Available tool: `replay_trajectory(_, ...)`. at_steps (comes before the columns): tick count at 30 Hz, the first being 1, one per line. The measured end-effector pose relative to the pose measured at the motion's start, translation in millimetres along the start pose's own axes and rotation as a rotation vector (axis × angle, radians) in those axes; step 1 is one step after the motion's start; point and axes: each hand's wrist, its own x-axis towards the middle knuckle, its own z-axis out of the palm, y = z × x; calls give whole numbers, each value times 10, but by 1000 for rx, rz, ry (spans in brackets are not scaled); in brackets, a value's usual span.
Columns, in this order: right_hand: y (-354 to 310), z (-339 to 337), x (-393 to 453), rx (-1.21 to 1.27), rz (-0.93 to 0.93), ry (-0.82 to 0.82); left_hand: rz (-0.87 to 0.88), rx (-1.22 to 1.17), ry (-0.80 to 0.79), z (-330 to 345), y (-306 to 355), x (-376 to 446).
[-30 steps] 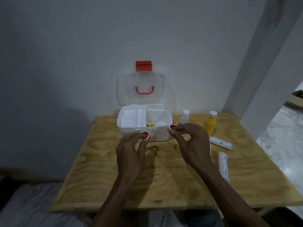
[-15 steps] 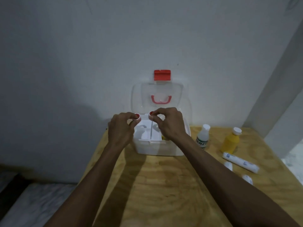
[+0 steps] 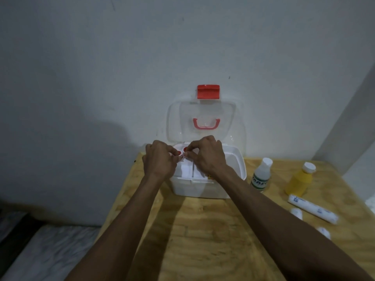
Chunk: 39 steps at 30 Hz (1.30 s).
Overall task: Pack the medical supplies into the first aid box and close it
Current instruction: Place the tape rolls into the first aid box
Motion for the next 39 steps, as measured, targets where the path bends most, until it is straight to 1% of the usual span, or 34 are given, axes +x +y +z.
replay_trajectory(5,4,12,-10,-21,17,-20,-123,-73,-85,-39,11,46)
replay_trajectory(7,-3,25,-8,-15,22,-16,-139,-80,-114,-58,-1,59)
replay_trajectory(10,-10,17,-12,-13,23,-10,-162,-150,-144,-60,-40,59)
replay_trajectory(14,-13,22,-22,23,28,-5,-168,-155,-116,-39,-40,11)
replay_trajectory(18,-29,15,-27,0,29,2,-177,-145,-89,-29,-1,-20)
replay_trajectory(22,-68,-17,-48,23,30,-13,-143,-116,-72,-52,48,-75)
replay_trajectory(25,-74,-124,-92,85,54,-13,-91,-169,-59,-70,52,-149)
replay_trajectory(28,-59,-374,-194,128,65,-2,-79,-234,15,-120,96,-231)
replay_trajectory(30,-45,-608,-320,149,45,22,-65,-294,72,-185,204,-312)
replay_trajectory(33,33,-982,-576,182,42,84,29,-335,139,-272,457,-487)
replay_trajectory(36,210,-1322,-871,195,57,213,111,-410,186,-266,742,-683)
replay_trajectory(39,493,-1596,-1129,194,114,363,145,-517,186,-132,1049,-881)
